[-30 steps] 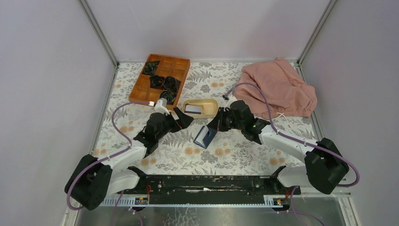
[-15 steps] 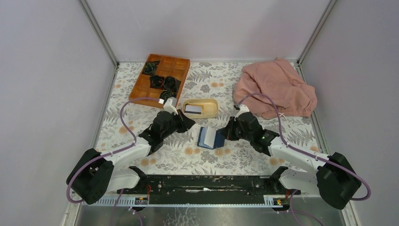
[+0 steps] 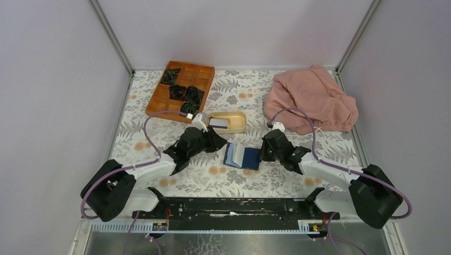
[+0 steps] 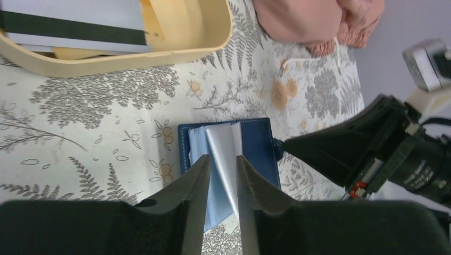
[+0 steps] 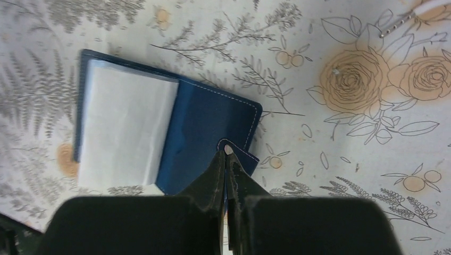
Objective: Take the credit cards out of the card holder
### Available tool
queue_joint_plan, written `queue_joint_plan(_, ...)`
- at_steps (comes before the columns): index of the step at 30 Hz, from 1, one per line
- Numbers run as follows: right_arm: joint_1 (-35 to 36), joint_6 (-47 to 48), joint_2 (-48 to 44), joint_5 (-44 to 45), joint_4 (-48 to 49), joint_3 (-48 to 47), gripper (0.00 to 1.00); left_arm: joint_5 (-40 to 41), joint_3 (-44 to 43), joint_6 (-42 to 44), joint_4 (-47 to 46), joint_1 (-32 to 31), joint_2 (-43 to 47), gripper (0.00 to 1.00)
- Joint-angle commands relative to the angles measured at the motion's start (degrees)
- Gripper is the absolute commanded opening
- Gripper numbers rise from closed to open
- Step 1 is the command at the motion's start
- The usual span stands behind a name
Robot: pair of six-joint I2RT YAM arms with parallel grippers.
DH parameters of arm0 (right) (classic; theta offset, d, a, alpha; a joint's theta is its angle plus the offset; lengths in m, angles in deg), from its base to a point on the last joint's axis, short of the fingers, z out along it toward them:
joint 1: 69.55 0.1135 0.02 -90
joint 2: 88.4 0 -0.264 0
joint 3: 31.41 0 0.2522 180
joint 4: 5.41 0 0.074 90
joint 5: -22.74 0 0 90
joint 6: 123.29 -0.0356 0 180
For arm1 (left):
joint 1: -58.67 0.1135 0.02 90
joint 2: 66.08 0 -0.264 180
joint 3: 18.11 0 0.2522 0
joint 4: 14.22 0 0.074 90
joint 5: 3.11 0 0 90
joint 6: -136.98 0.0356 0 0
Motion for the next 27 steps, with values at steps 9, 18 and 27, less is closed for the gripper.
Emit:
queue_joint_plan(9,-0.39,-0.19,4.66,4.07,2.0,-0.67,0.0,-1.09,-3.75,-0.44,-6.7,-5.61,-7.11,0.12)
queue_joint_plan(18,-0.39,-0.5,4.86,4.1,2.3,-0.24,0.0,-1.55,-6.76,-0.66,-4.01,-8.28,-16.37,0.0)
queue_joint_plan(27,-0.39,-0.37,4.72,4.2,2.23,-0.15,0.46,-0.82,-6.21,-1.66,-5.93,-10.9,-18.88,0.0)
